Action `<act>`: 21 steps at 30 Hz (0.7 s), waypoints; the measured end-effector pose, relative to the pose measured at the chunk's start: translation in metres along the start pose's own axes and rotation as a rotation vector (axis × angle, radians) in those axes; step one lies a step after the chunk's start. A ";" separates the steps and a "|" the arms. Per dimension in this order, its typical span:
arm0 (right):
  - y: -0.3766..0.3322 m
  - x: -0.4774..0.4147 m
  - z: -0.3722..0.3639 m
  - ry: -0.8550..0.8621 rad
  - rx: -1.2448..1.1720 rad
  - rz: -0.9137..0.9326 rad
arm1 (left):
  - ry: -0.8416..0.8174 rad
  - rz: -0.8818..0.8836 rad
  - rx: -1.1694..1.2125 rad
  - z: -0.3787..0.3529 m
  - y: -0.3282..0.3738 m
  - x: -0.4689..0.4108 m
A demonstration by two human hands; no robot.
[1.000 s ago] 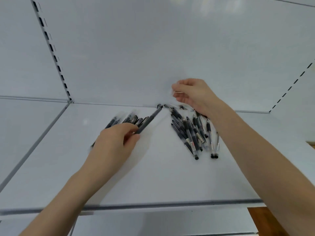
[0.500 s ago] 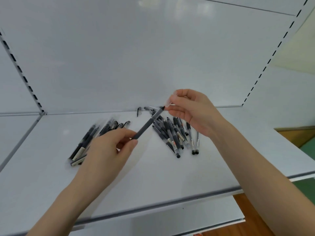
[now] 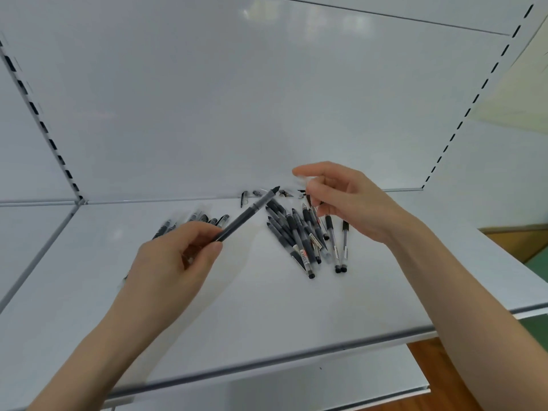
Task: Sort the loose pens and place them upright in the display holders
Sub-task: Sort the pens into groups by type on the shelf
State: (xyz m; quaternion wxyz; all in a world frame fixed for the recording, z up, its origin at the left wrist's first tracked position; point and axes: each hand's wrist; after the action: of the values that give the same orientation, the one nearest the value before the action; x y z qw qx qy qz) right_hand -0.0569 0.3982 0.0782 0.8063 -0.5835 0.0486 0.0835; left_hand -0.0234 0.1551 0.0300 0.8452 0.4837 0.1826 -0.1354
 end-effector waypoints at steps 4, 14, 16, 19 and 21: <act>-0.007 0.001 0.002 -0.008 0.070 0.033 | -0.019 -0.010 -0.016 0.004 0.000 -0.001; -0.011 0.004 0.002 -0.094 0.152 0.081 | -0.038 -0.034 -0.076 0.003 0.002 -0.001; -0.010 0.005 -0.001 -0.120 0.160 0.082 | -0.040 -0.037 -0.084 0.002 0.003 0.000; -0.008 0.007 -0.005 -0.134 0.147 0.083 | -0.041 -0.037 -0.083 0.000 0.005 0.002; -0.006 0.008 -0.008 -0.127 0.101 0.076 | -0.049 -0.037 -0.082 -0.001 0.007 0.002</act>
State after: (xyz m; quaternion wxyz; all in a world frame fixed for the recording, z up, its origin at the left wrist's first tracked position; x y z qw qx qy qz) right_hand -0.0479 0.3892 0.0797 0.8326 -0.5332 0.0236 0.1480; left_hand -0.0195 0.1589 0.0339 0.8658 0.4417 0.1763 -0.1554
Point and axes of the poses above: each hand's wrist, its own x-axis away from the middle knuckle, its own z-axis out of the back of the hand, y = z × x, and after that the axes turned 6 degrees about y, right-handed
